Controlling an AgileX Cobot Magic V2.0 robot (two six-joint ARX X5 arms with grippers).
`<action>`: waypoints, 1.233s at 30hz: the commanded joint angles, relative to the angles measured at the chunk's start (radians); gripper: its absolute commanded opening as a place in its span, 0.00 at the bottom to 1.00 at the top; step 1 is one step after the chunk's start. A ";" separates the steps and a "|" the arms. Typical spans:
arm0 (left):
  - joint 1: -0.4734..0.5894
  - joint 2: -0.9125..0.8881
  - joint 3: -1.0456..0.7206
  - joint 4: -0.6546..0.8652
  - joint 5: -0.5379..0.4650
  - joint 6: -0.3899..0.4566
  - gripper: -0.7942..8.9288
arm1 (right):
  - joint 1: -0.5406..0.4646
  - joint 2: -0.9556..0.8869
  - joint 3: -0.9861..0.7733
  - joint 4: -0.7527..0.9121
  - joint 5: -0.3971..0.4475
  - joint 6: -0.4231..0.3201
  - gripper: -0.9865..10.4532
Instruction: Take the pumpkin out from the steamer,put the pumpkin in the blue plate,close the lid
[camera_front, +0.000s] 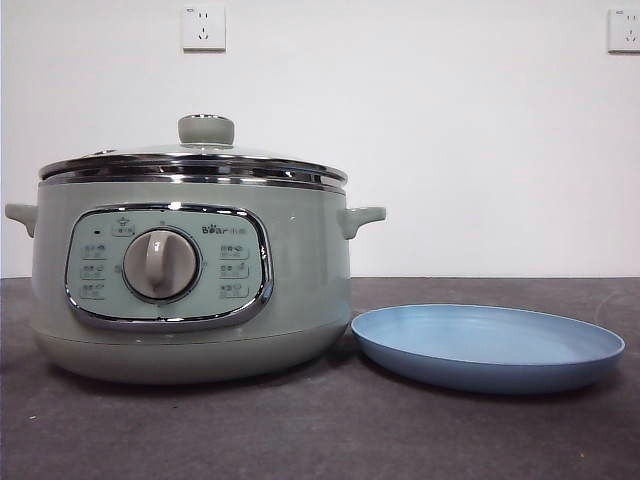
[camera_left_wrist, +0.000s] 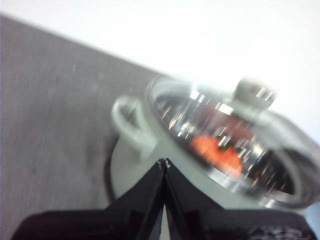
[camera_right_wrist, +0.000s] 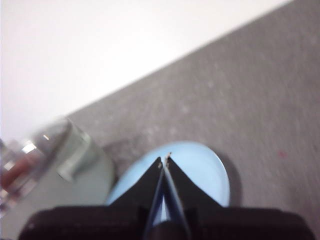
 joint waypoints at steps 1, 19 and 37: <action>0.003 0.061 0.072 -0.012 -0.004 0.001 0.07 | 0.000 0.057 0.076 0.006 0.000 0.008 0.07; 0.000 0.621 0.614 -0.199 0.235 0.288 0.07 | 0.000 0.550 0.658 -0.256 -0.088 -0.319 0.07; -0.107 0.744 0.695 -0.220 0.274 0.293 0.51 | 0.001 0.752 0.779 -0.361 -0.249 -0.391 0.54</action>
